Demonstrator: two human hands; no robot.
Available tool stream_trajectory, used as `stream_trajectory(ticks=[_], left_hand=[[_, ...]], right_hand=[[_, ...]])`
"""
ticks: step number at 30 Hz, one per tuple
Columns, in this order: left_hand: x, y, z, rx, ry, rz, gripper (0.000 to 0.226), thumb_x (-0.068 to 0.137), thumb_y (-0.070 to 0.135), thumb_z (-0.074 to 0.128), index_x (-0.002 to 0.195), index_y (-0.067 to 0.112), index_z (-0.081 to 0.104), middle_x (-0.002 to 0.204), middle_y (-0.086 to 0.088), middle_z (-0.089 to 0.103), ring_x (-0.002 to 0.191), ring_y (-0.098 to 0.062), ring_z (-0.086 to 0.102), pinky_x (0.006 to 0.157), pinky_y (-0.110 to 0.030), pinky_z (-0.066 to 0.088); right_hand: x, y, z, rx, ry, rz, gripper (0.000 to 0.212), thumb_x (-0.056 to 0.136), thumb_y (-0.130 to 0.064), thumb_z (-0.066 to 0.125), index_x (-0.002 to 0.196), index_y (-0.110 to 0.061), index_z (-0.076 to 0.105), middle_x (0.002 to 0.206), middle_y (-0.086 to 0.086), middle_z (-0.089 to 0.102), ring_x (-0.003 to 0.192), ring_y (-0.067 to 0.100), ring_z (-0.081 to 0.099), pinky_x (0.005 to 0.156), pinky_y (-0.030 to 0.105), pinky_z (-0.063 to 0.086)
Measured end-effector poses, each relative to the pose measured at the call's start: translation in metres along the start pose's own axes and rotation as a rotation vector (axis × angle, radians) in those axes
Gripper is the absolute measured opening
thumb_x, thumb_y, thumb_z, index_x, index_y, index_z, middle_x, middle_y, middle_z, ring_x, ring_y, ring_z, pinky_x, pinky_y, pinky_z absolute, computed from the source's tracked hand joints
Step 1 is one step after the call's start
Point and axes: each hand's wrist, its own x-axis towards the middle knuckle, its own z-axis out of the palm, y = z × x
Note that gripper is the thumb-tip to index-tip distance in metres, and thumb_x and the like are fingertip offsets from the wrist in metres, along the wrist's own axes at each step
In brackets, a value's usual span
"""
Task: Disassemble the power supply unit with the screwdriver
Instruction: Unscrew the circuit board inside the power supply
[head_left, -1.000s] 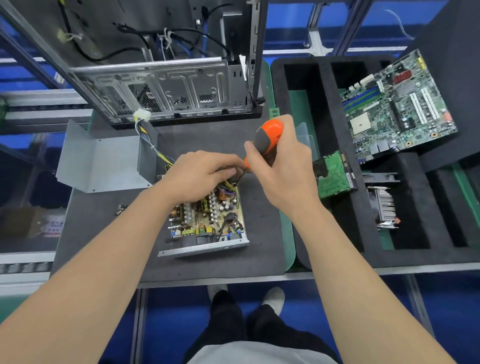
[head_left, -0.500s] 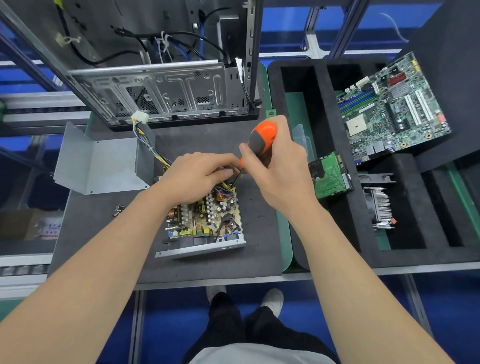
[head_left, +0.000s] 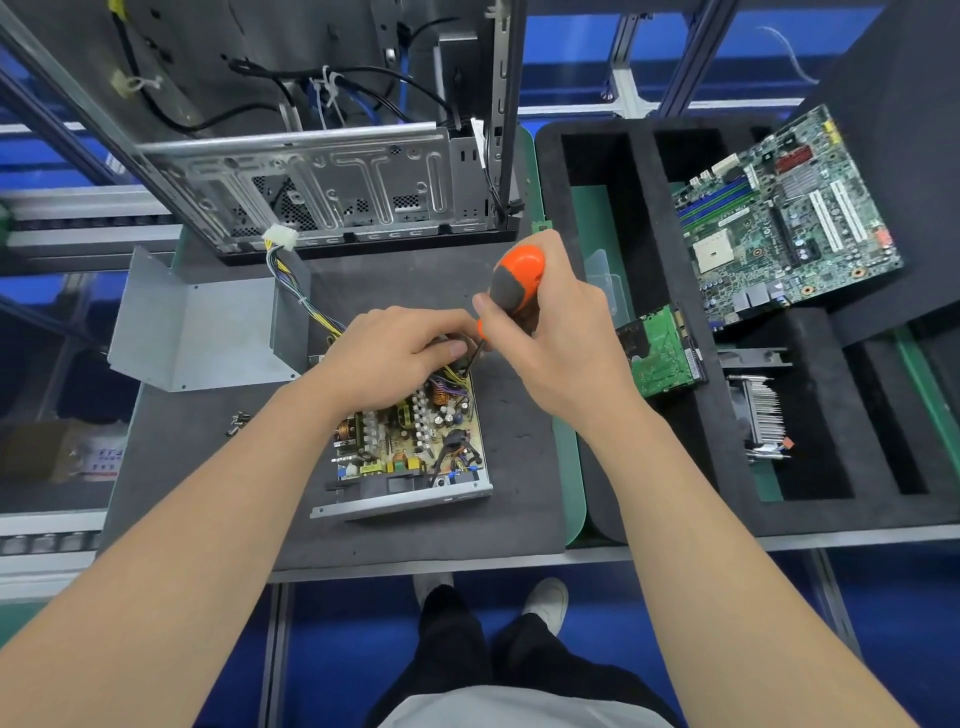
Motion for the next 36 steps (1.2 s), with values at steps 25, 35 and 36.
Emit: stream_trajectory(ticks=[25,35,36], left_hand=[[-0.001,0.005,0.010,-0.073,0.165,-0.019,0.025,0.098,0.048,0.064,0.105,0.067,0.048,0.074,0.036,0.063,0.086,-0.010,0.069,0.069,-0.033,0.049],[0.005,-0.003,-0.014,-0.461,0.031,0.203,0.026,0.104,0.020,0.065,0.120,0.041,0.065,0.107,0.020,0.076,0.096,-0.001,0.071,0.083,-0.021,0.055],[0.005,-0.001,-0.014,-0.440,0.044,0.209,0.027,0.103,0.018,0.064,0.111,0.044,0.067,0.097,0.025,0.074,0.085,0.004,0.068,0.077,-0.017,0.051]], right_hand=[[0.042,-0.086,-0.011,-0.572,-0.326,0.360,0.039,0.100,-0.041,0.056,0.073,-0.015,0.042,0.075,0.003,0.052,0.078,0.032,0.064,0.063,0.034,0.046],[0.042,-0.099,-0.031,-0.937,-0.616,-0.180,0.015,0.084,-0.001,0.063,0.073,-0.009,0.070,0.092,-0.001,0.048,0.084,0.022,0.052,0.068,0.033,0.043],[0.041,-0.096,-0.029,-0.906,-0.615,-0.183,0.013,0.085,-0.002,0.065,0.076,-0.010,0.070,0.093,-0.002,0.045,0.085,0.020,0.051,0.067,0.032,0.040]])
